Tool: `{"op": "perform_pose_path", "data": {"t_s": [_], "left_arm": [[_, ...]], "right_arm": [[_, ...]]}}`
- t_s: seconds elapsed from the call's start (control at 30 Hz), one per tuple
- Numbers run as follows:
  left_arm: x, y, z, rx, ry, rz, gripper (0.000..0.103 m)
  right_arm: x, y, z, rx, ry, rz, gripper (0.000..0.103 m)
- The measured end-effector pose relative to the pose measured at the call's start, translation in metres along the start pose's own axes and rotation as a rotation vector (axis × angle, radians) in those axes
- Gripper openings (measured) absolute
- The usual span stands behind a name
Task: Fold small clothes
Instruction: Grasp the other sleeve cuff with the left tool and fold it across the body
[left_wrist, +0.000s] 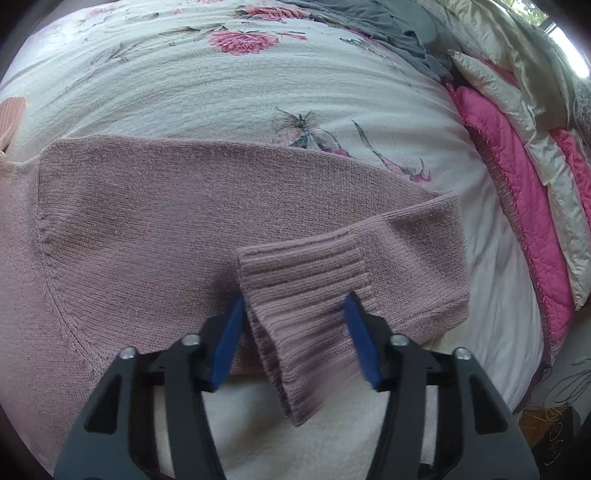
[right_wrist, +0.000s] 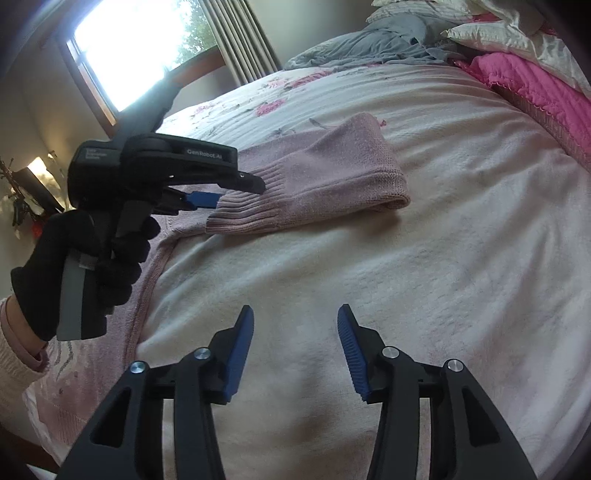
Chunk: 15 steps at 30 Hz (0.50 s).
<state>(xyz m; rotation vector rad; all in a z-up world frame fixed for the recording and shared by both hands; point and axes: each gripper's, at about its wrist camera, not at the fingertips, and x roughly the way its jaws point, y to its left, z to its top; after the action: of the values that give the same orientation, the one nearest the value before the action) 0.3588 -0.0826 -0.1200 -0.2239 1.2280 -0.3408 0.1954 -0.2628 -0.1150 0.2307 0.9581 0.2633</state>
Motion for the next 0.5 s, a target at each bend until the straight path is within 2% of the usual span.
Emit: {"op": "perform_pose_path", "data": {"t_s": [0.07, 0.13, 0.27, 0.5], "left_arm": [[-0.004, 0.001, -0.002, -0.011, -0.012, -0.038, 0.01], [-0.011, 0.005, -0.004, -0.033, -0.025, -0.085, 0.008], [-0.038, 0.012, -0.01, -0.035, -0.091, -0.133, 0.006], [-0.105, 0.058, -0.021, -0.065, -0.218, -0.132, 0.006]], "right_arm": [[0.001, -0.001, -0.004, 0.013, 0.002, 0.012, 0.048], [0.004, -0.001, -0.005, 0.019, 0.007, 0.005, 0.048], [0.008, 0.003, -0.01, 0.028, 0.013, 0.007, 0.048], [0.009, 0.016, -0.012, 0.016, 0.023, 0.009, 0.049]]}}
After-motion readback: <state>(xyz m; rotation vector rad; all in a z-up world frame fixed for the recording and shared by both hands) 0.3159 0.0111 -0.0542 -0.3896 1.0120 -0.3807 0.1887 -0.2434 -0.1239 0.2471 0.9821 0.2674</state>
